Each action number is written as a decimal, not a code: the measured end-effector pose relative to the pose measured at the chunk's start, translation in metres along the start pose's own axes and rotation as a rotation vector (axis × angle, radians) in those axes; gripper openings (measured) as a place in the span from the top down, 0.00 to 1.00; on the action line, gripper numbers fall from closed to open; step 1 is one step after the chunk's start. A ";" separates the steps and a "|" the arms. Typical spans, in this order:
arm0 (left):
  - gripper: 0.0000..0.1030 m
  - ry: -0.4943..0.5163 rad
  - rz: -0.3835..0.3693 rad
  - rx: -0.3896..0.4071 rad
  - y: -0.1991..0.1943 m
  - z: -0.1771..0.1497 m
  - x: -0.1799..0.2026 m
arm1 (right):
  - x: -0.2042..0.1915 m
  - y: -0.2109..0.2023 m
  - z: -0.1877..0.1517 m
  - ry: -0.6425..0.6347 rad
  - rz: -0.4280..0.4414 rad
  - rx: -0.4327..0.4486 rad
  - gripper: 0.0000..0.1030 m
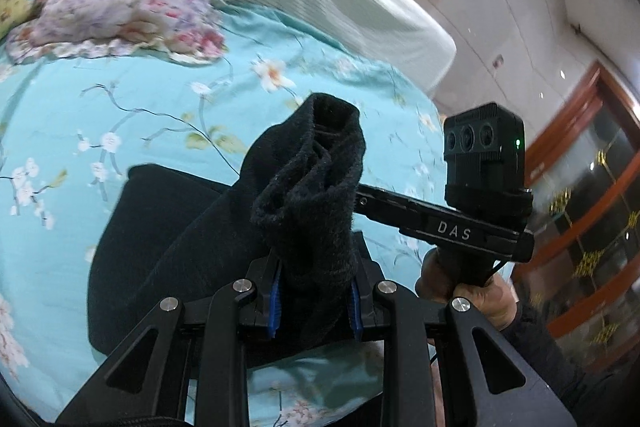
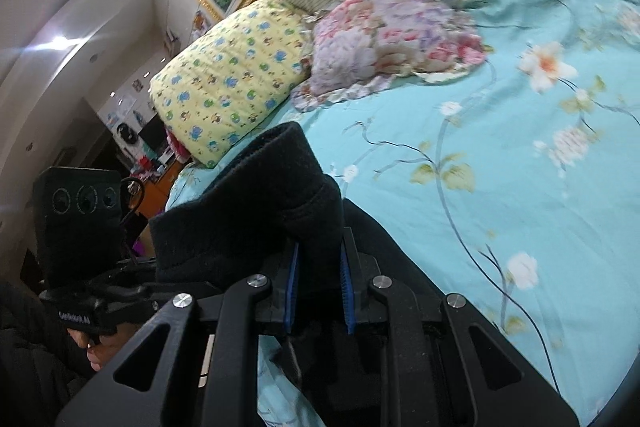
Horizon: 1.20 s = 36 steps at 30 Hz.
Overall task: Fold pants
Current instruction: 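Lift the bundle end with both tools and fold it over the rest, then lower the folded end onto the bundle and open both tools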
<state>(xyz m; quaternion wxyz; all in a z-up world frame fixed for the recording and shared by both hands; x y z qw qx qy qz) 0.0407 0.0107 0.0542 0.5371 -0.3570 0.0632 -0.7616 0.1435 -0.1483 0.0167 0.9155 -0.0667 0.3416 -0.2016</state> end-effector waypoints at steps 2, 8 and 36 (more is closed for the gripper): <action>0.75 0.017 -0.005 -0.020 0.007 -0.005 0.006 | 0.007 -0.008 -0.006 0.017 -0.013 0.010 0.81; 0.75 0.074 -0.009 -0.070 0.025 -0.020 0.024 | 0.026 -0.029 -0.022 0.061 -0.039 0.033 0.81; 0.36 0.128 -0.124 -0.181 0.057 -0.042 0.042 | 0.067 -0.098 -0.053 0.210 -0.400 0.123 0.27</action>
Point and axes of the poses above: each gripper's, at about its wrist camera, not at the fingertips, and y roughly the way its jaws point, x to its right, z to its top, the point moved 2 cm from there along y, roughly the way its jaws point, and after that the axes turned 12 degrees about x, right-handed, at the moved point
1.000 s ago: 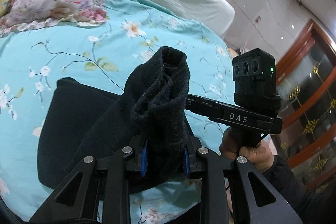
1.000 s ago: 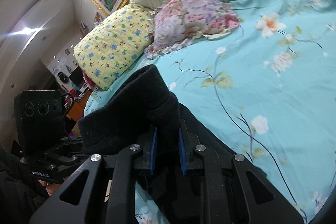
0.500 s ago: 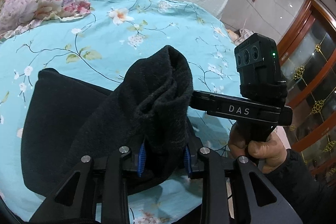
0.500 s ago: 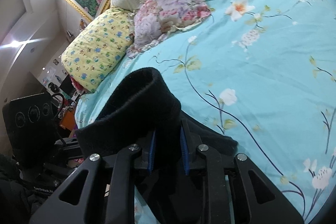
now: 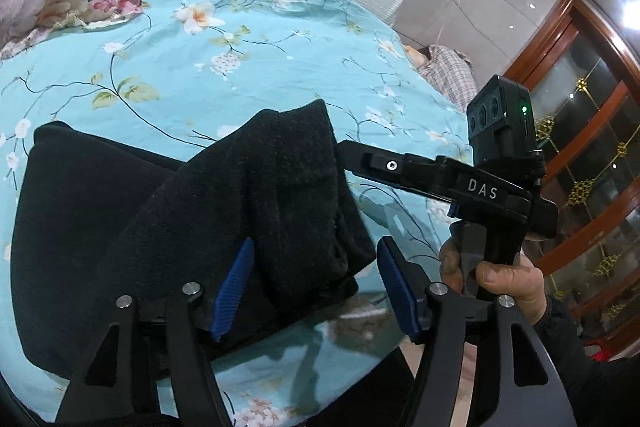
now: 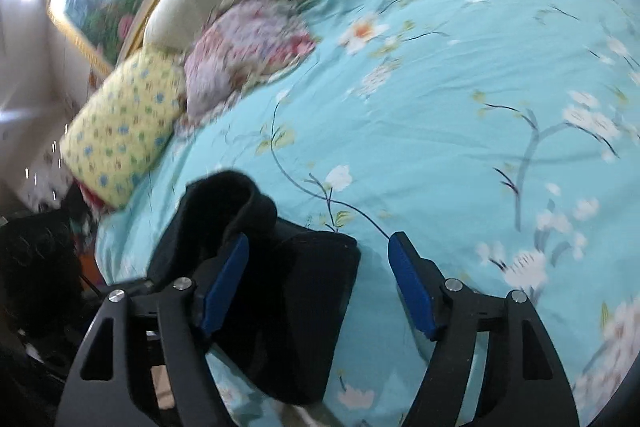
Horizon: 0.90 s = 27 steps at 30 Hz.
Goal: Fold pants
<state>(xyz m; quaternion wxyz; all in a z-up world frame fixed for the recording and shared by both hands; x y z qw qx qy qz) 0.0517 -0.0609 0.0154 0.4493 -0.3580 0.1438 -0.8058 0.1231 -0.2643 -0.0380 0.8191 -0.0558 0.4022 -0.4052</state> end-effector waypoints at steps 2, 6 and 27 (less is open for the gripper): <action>0.34 -0.003 -0.018 -0.001 -0.003 -0.001 0.001 | 0.004 -0.008 -0.001 0.042 -0.023 0.018 0.24; 0.31 0.001 -0.043 0.007 -0.011 -0.001 0.004 | -0.001 -0.019 -0.003 0.075 -0.014 0.044 0.18; 0.22 -0.175 0.109 0.149 -0.075 0.008 -0.082 | -0.057 -0.010 -0.031 0.000 -0.055 0.012 0.12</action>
Point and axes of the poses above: each gripper's, at about its wrist camera, not at the fingertips, and y roughly the way its jaws point, x to its right, z to its top, the point moved 2 cm from there along y, roughly the way its jaws point, and after that the axes turned 12 degrees about x, right-handed, at the moved point
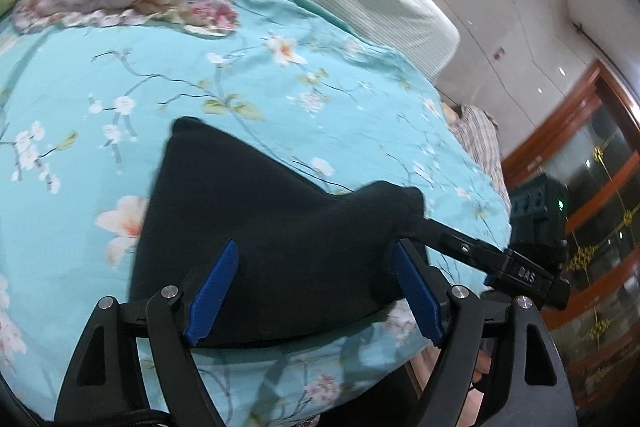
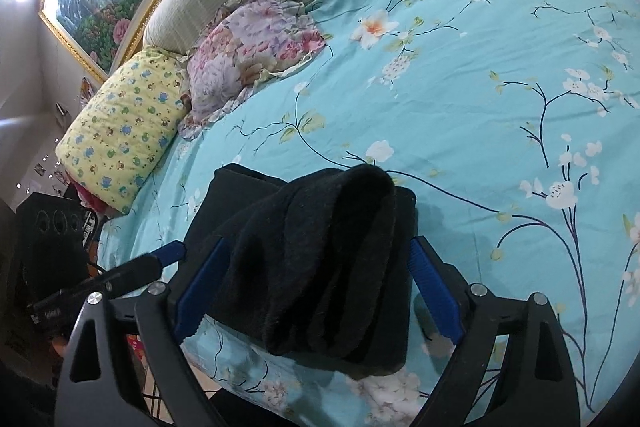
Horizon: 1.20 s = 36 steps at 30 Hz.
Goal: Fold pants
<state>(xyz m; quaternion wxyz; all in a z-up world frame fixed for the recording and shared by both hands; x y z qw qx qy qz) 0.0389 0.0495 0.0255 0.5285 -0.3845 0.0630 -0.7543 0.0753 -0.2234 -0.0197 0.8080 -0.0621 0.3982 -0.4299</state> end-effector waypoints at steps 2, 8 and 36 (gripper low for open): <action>0.22 -0.019 0.017 0.014 -0.004 0.003 -0.010 | -0.002 0.001 -0.002 0.000 -0.008 -0.001 0.12; 0.22 -0.078 0.057 0.042 -0.013 0.008 -0.036 | -0.003 0.001 -0.006 0.011 -0.028 0.001 0.11; 0.22 -0.121 0.135 -0.063 0.033 0.004 -0.072 | 0.011 0.015 -0.022 0.072 -0.056 -0.056 0.10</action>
Point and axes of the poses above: each gripper's, at about its wrist camera, not at the fingertips, and y roughly the way its jaws point, x to its right, z to its top, the point moved 2 cm from there along y, roughly the way its jaws point, and after that the axes turned 12 degrees about x, right-handed, at the moved point
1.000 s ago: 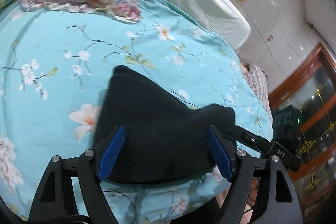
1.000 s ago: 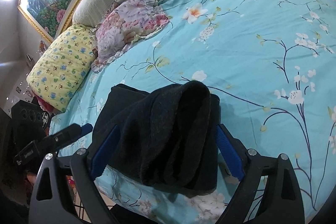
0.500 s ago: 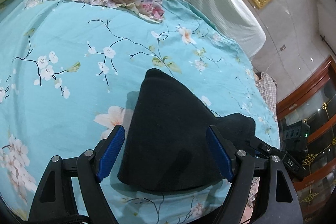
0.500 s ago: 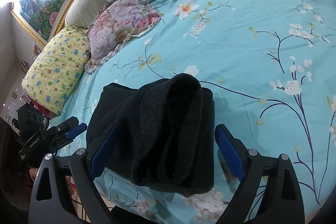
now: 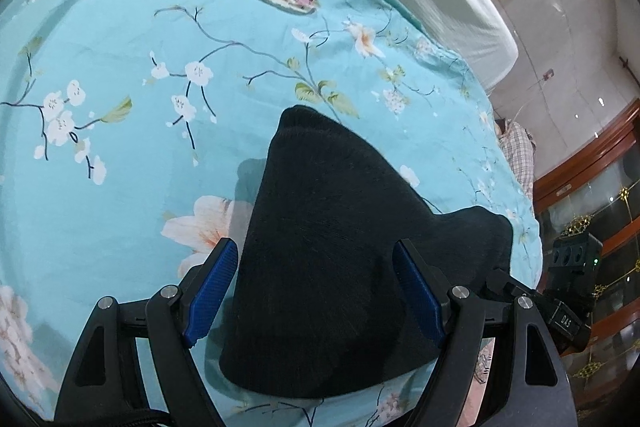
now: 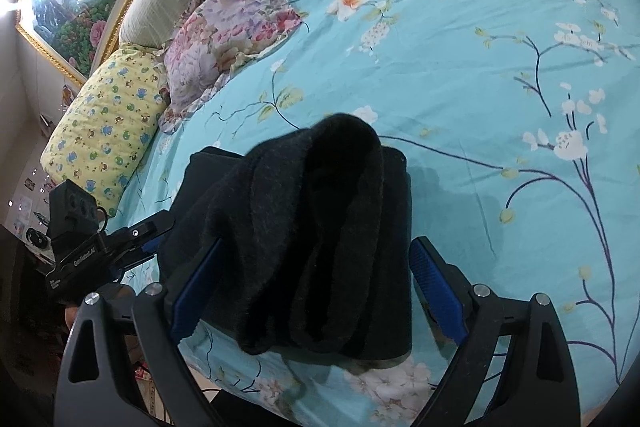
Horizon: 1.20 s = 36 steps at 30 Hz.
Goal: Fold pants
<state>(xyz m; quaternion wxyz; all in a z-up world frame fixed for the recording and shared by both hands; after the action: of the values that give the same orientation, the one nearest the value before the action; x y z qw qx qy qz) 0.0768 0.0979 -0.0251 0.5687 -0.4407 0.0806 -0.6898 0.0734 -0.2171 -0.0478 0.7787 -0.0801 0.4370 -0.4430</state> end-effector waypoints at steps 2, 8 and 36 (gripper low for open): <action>0.22 -0.004 0.005 -0.005 0.004 -0.001 -0.001 | 0.004 0.002 -0.001 0.012 -0.001 -0.008 0.10; 0.22 -0.012 0.012 -0.016 0.015 -0.001 -0.001 | 0.011 0.008 -0.003 0.043 0.022 -0.024 0.10; 0.60 -0.014 -0.048 -0.001 0.008 0.003 0.014 | -0.007 0.012 -0.005 -0.029 0.084 -0.053 0.51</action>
<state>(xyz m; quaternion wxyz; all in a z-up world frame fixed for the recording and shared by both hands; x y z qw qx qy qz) 0.0849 0.0850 -0.0208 0.5522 -0.4476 0.0665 -0.7002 0.0753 -0.2033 -0.0524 0.8005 -0.0888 0.4402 -0.3969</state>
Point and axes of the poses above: each gripper's, at about its wrist camera, not at the fingertips, and y roughly the way its jaws point, x to its right, z to its top, the point moved 2 cm from there along y, roughly the way its jaws point, and after that the axes turned 12 degrees about x, right-handed, at the moved point
